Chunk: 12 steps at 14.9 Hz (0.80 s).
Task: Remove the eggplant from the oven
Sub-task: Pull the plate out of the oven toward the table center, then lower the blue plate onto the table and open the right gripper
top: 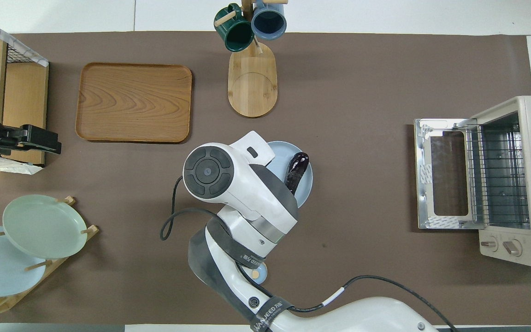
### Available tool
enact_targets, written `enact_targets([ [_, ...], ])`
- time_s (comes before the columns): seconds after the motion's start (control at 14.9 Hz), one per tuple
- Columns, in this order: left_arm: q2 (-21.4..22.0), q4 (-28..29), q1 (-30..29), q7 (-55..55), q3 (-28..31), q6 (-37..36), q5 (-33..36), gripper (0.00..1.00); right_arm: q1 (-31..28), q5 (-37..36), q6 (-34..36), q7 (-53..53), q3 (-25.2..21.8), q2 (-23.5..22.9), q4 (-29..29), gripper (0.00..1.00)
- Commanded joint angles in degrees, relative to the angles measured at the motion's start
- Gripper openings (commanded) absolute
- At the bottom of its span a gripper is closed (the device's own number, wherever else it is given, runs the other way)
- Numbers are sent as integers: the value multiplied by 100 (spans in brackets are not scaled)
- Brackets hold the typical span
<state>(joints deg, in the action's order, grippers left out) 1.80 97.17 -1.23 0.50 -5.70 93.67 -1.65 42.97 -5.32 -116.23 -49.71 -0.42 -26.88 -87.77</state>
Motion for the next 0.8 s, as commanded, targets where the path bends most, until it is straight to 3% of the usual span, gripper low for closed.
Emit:
enact_targets([
  [0.0, 40, -5, -62, 46, -37, -7, 103, 100, -43, 154, -354, 40, -20, -55, -37, 0],
  [0.27, 40, -5, -62, 46, -37, -7, 103, 100, 19, 198, -1383, 14, 94, 103, -819, 0],
  [0.4, 40, -5, -62, 46, -45, -7, 103, 100, 10, 198, -1638, 5, 103, 95, -847, 0],
  [0.47, 40, -5, -62, 46, -37, -7, 103, 100, -16, 198, -1814, 13, 95, 77, -821, 6],
  [0.6, 40, -5, -62, 46, -37, -7, 103, 100, 10, 181, -1755, 22, 94, 77, -576, 12],
  [0.74, 40, -5, -62, 46, -37, -7, 103, 100, -51, 76, -1178, 101, 86, 103, -277, 12],
])
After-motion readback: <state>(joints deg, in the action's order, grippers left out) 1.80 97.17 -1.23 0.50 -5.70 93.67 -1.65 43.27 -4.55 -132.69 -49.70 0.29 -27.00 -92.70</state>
